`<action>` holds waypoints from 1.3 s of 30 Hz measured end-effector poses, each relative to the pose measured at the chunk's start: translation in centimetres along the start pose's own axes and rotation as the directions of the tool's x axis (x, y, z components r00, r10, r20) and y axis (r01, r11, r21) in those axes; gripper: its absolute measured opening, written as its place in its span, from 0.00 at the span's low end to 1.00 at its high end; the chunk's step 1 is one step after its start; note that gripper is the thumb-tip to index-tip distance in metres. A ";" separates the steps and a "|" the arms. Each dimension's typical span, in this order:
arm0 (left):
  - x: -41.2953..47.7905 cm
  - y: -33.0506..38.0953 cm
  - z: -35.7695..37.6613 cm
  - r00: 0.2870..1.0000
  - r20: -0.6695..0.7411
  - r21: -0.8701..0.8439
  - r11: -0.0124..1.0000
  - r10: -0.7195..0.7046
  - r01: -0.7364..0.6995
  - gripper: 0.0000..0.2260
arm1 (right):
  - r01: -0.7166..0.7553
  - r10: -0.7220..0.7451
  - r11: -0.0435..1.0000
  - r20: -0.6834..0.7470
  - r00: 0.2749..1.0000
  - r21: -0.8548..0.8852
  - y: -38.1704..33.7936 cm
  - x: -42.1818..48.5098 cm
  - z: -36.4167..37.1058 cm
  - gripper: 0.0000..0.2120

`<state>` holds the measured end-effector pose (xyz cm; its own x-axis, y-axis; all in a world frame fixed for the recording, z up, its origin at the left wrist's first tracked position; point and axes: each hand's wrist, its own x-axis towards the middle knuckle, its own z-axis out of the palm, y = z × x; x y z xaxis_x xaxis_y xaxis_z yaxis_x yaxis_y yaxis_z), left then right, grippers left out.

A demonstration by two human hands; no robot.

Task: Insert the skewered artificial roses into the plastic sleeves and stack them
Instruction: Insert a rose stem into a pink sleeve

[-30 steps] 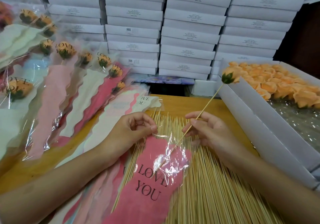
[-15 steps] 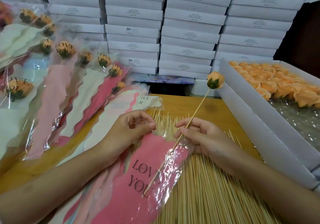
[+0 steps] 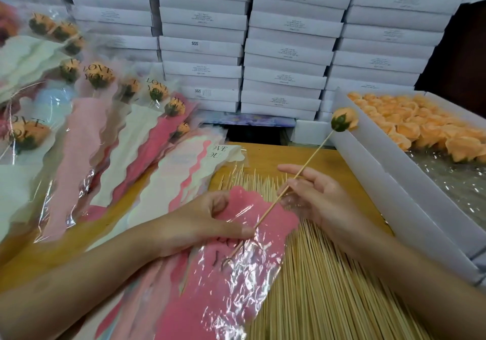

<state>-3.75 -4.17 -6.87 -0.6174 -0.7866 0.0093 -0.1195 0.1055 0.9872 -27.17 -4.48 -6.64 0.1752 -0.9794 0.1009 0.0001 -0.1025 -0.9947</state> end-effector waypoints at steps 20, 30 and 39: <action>0.1 -0.1 0.0 0.997 0.026 0.003 0.997 -0.072 0.072 0.20 | 0.172 -0.206 0.978 -0.377 0.903 -0.122 0.0 0.9 -1.5 0.21; 0.0 0.0 0.0 0.990 -0.055 -0.001 0.991 -0.133 0.133 0.32 | 0.215 -0.265 0.943 -0.183 0.947 -0.254 0.7 0.0 -0.4 0.17; 0.2 -0.2 -0.1 0.992 -0.035 -0.101 0.988 -0.124 0.120 0.24 | 0.274 -0.305 0.912 -0.059 0.950 -0.306 0.8 -1.0 0.3 0.15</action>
<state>-3.77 -4.44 -7.09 -0.5700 -0.8146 -0.1073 -0.1134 -0.0513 0.9922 -27.01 -3.57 -7.52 0.1080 -0.9098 0.4008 -0.2535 -0.4150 -0.8738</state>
